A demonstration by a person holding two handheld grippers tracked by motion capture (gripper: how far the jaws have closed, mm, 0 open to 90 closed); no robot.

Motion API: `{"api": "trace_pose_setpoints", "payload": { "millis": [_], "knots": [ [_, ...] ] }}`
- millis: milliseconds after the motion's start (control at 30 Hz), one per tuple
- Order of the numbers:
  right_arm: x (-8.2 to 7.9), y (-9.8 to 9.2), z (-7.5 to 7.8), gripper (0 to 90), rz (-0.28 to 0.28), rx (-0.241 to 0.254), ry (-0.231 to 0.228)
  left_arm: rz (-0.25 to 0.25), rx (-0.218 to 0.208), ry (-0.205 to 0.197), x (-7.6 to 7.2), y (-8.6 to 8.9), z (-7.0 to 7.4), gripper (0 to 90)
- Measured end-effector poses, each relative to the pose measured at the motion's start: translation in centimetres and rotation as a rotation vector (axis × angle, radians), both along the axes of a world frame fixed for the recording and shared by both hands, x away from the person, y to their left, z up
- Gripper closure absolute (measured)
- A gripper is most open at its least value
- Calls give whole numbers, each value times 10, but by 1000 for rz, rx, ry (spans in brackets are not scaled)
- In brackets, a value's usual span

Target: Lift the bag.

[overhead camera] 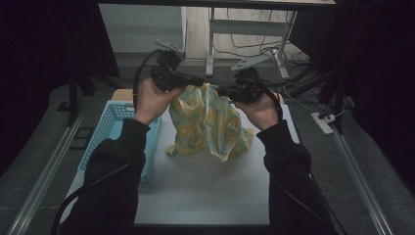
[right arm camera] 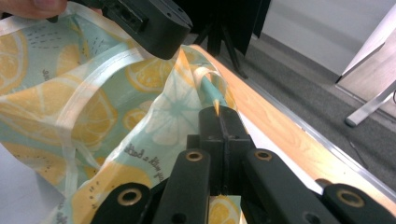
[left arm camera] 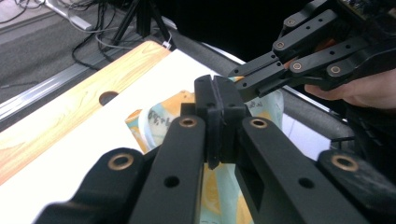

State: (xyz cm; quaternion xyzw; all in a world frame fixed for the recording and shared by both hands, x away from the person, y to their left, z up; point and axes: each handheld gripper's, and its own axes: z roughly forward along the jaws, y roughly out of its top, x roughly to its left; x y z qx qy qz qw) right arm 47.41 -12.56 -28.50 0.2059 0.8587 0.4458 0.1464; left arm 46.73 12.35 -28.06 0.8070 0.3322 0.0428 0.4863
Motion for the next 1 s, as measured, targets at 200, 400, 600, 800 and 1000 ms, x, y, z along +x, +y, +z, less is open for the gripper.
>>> {"api": "trace_pose_setpoints", "payload": {
  "millis": [200, 400, 600, 800, 1000],
  "knots": [
    [4, 8, -21, 900, -1, -26, 9, 25, 30, 13, 7, -1, -24, 900],
    [11, 11, -39, 896, -15, -50, 33, 36, 69, 23, 12, -3, -46, 896],
    [17, 9, -53, 856, -29, -43, 64, 38, 90, 42, 18, -3, -61, 887],
    [15, 5, -53, 745, -30, 9, 71, 37, 95, -3, 16, 1, -60, 693],
    [12, 1, -53, 574, -37, 26, 63, 38, 72, -26, 10, 12, -59, 461]
  ]
}}
